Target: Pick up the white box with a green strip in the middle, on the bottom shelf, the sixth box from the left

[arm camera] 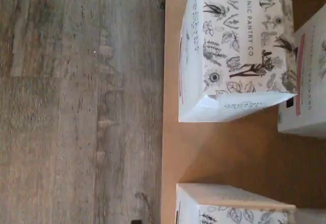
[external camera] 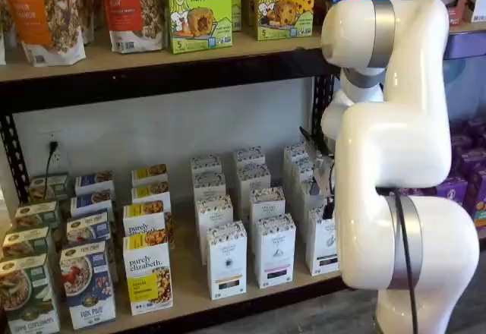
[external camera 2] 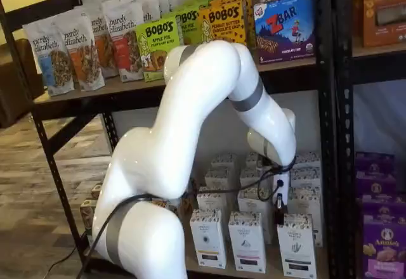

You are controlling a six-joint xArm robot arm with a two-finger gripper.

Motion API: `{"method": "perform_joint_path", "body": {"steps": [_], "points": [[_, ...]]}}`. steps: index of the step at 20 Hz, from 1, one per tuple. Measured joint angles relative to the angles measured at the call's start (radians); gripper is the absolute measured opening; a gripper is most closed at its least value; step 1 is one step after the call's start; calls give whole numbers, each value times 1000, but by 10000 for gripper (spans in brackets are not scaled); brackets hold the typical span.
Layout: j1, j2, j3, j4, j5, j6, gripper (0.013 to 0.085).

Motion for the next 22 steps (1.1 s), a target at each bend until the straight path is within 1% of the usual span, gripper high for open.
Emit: {"method": "perform_joint_path", "body": {"steps": [1, 2, 3, 4, 8, 11, 14, 16, 19, 21, 22], "points": [[1, 1, -3, -17, 5, 16, 850], [6, 5, -15, -72, 24, 69, 850], [13, 9, -23, -104, 37, 101, 850], [20, 13, -31, -122, 46, 123, 850], [35, 27, -55, -146, 67, 160, 850], [39, 49, -80, -211, 76, 217, 850], [31, 83, -114, -252, 77, 243, 850], [23, 109, -142, -262, 72, 244, 850], [15, 146, -192, -271, 87, 244, 850], [14, 170, -227, -300, 107, 267, 850], [14, 181, -245, -323, 120, 286, 850]]}}
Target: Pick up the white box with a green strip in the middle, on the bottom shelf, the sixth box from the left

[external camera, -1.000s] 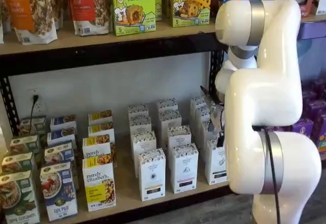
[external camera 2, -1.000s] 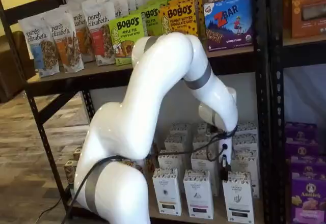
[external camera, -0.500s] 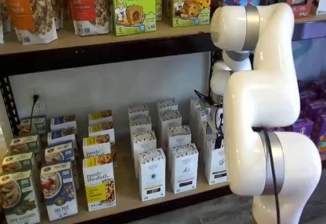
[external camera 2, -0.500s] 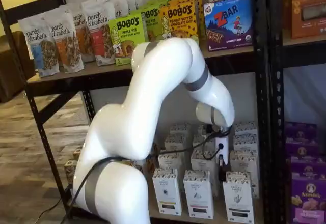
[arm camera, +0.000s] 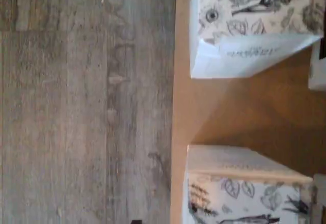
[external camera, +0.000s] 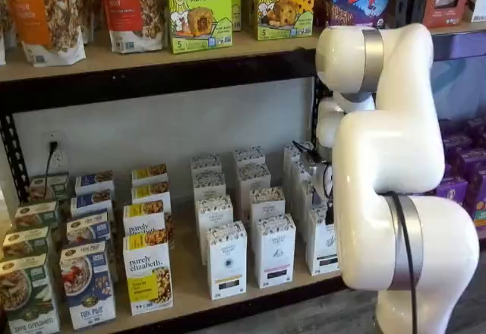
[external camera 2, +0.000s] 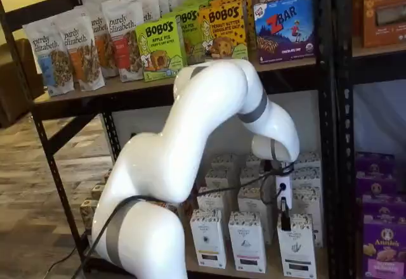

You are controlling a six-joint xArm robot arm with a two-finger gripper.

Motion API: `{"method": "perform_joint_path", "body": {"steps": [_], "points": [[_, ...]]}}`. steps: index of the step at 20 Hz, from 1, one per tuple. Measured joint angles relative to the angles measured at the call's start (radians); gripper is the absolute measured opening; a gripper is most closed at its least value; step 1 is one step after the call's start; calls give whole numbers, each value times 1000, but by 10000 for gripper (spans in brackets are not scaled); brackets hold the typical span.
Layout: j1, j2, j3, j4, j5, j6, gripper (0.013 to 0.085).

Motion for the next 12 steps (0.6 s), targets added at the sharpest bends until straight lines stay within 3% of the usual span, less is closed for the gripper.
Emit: {"method": "perform_joint_path", "body": {"steps": [2, 6, 12], "points": [[3, 26, -32, -53, 15, 46, 850], [9, 66, -72, -102, 22, 92, 850], [10, 105, -90, -138, -2, 126, 850]]}}
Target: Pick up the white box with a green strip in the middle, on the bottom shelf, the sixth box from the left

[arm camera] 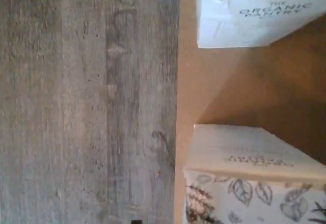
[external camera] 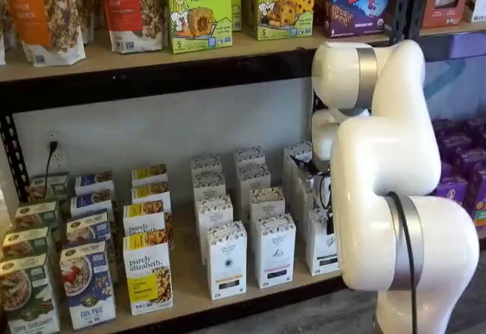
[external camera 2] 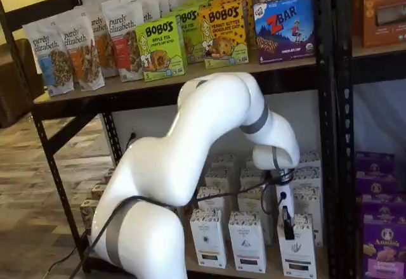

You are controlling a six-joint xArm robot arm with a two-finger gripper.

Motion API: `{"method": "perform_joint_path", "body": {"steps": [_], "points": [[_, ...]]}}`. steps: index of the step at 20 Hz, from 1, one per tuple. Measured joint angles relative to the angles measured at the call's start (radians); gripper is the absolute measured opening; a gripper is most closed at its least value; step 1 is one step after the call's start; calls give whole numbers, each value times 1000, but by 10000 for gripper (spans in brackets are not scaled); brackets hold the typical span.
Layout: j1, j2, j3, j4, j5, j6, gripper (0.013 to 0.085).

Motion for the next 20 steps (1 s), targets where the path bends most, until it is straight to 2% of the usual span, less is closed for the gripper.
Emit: {"method": "perform_joint_path", "body": {"steps": [8, 10, 11, 12, 15, 16, 20], "points": [[-3, 28, -22, 0, -11, -1, 850], [-2, 32, -24, -3, -13, 1, 770], [-2, 34, -25, -3, -14, 2, 770], [-2, 35, -27, -3, -13, 2, 730], [0, 38, -33, 3, -4, -3, 690], [0, 38, -33, 4, -4, -3, 650], [-1, 37, -30, 2, -10, -2, 650]]}}
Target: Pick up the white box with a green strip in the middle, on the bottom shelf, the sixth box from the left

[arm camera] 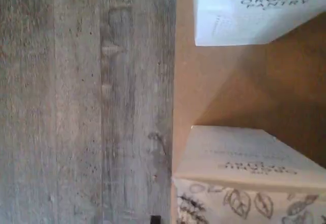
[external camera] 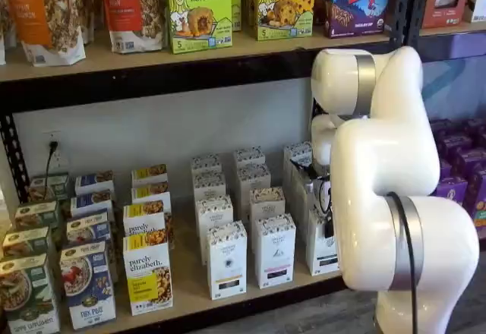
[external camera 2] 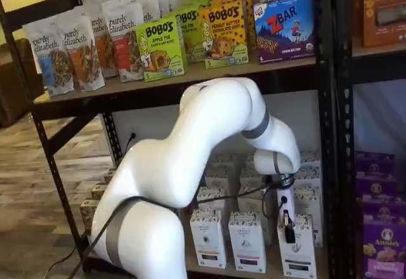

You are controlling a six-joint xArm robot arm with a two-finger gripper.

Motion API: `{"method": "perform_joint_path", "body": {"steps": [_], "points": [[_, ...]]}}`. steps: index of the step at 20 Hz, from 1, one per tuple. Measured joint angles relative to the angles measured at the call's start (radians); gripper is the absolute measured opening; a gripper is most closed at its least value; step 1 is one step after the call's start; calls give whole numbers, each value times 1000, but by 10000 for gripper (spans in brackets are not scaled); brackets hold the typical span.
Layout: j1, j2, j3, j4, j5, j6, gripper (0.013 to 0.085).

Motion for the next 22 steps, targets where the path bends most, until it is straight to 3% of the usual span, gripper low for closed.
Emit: {"method": "perform_joint_path", "body": {"steps": [3, 10, 14, 18, 22], "points": [[0, -1, 0, -4, 0, 4, 650], [5, -10, 16, -11, -7, 15, 490], [8, -37, 64, -33, -28, 39, 490], [16, -113, 197, -55, -102, 71, 490], [32, -210, 344, -42, -139, 78, 490]]}}
